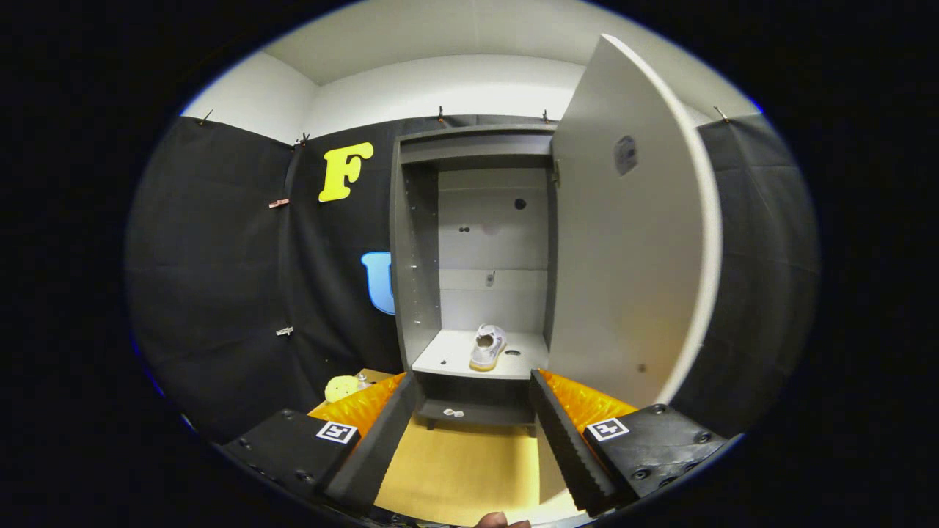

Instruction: Open the shoe cabinet door, grab the shoes and put them into the shoe cabinet, then close the shoe cabinet door.

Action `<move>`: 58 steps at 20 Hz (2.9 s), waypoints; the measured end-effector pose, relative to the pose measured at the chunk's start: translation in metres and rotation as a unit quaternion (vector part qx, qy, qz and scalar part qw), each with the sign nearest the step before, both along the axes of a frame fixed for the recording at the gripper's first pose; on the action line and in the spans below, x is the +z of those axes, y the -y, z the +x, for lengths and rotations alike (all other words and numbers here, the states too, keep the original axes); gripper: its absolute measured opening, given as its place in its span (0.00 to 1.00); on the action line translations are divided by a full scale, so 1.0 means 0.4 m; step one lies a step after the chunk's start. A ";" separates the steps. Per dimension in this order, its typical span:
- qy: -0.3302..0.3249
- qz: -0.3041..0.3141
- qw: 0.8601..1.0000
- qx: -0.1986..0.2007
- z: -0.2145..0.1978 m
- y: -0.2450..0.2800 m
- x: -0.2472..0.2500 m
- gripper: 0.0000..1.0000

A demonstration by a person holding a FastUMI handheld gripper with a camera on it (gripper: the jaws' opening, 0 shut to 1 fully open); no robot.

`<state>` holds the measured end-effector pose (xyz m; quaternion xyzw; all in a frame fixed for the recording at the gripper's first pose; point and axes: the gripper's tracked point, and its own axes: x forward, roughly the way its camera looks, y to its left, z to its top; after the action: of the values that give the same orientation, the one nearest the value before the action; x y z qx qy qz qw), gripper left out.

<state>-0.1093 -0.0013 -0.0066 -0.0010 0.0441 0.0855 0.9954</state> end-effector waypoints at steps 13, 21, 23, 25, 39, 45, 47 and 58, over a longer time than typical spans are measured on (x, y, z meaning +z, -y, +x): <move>-0.002 -0.012 0.978 -0.207 0.000 0.464 -0.059 0.98; -0.014 0.018 0.980 -0.197 0.101 0.505 -0.082 0.97; -0.014 0.015 0.981 -0.193 0.101 0.492 -0.091 0.98; -0.015 0.011 0.981 -0.194 0.097 0.478 -0.092 0.98; -0.018 0.047 0.994 -0.101 0.099 0.189 -0.122 0.98; -0.023 0.060 0.997 -0.049 0.134 0.052 -0.129 0.98; -0.028 0.068 0.997 -0.031 0.158 0.013 -0.133 0.98; -0.008 0.059 0.998 -0.002 0.241 -0.112 -0.121 0.98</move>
<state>-0.0129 0.0434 -0.0549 0.0589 0.0466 0.0856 0.9935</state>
